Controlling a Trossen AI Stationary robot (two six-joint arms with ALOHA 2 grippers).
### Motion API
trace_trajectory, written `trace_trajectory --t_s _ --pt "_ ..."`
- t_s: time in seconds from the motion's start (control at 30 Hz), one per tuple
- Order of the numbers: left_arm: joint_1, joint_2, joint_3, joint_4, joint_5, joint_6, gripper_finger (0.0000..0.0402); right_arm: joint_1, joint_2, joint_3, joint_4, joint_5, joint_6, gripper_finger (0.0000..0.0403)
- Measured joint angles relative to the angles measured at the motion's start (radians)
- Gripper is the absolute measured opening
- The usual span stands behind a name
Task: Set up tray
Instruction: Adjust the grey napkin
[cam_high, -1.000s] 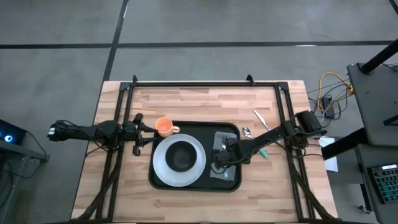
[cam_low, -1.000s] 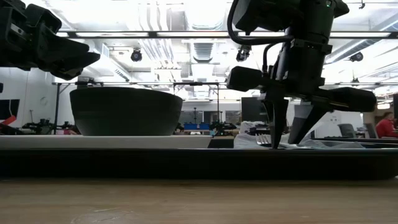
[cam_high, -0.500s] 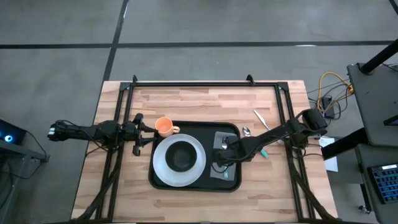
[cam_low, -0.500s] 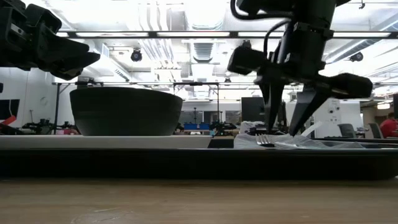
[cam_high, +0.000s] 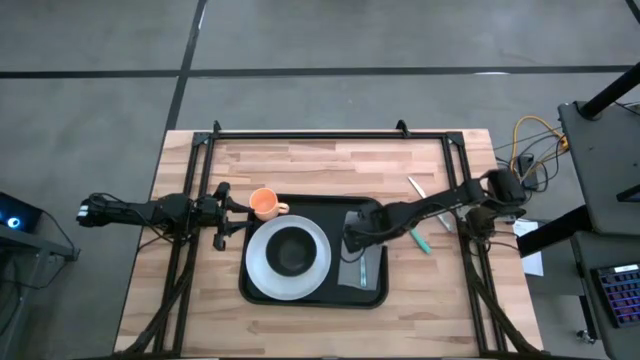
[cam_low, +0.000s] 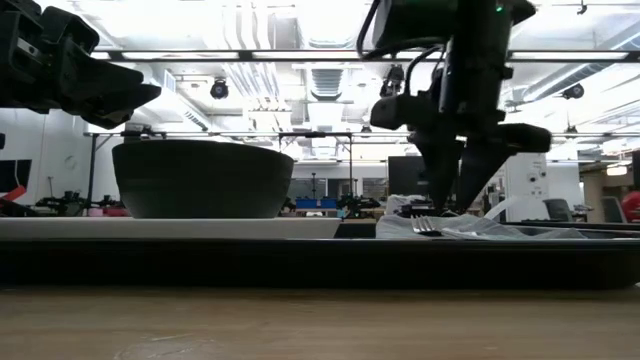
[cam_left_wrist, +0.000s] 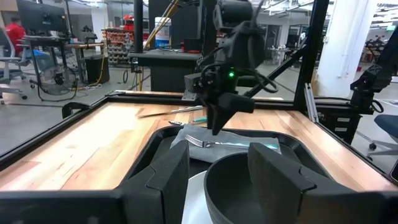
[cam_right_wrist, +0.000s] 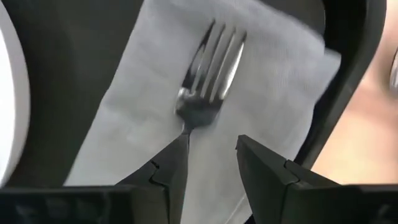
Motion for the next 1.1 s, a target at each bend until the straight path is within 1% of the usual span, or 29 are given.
trace_trajectory --t_s 0.23,0.47,0.63,0.87,0.97,1.1 --pt "0.0 0.0 0.0 0.0 0.0 0.0 0.0146 -0.059 0.001 -0.006 0.0 -0.003 -0.263 0.0116" --pt "0.0 0.0 0.0 0.0 0.0 0.0 0.0146 -0.086 0.001 -0.062 0.005 -0.099 -0.452 0.0116" --pt "0.0 0.0 0.0 0.0 0.0 0.0 0.0146 -0.086 0.001 -0.114 0.038 -0.119 -0.503 0.0121" --pt "0.0 0.0 0.0 0.0 0.0 0.0 0.0146 -0.085 0.0 -0.16 0.194 -0.105 -0.599 0.0112" --pt "0.0 0.0 0.0 0.0 0.0 0.0 0.0146 -0.085 0.0 -0.162 0.205 -0.086 -0.643 0.0109" --pt "0.0 0.0 0.0 0.0 0.0 0.0 0.0146 -0.088 0.0 -0.162 0.211 -0.077 -0.653 0.0105"
